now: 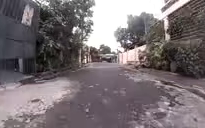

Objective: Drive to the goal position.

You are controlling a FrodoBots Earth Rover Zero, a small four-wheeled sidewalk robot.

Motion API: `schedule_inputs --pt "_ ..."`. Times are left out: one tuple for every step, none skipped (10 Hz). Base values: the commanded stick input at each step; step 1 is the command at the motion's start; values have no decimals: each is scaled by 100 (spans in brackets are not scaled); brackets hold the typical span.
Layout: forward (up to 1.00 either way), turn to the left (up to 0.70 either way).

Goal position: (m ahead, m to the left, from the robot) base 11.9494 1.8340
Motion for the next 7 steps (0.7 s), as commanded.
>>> schedule_inputs --pt "100 0" --pt "100 0" --pt "100 0" --pt "100 0" --pt "100 0" --pt "100 0" --pt "100 0"
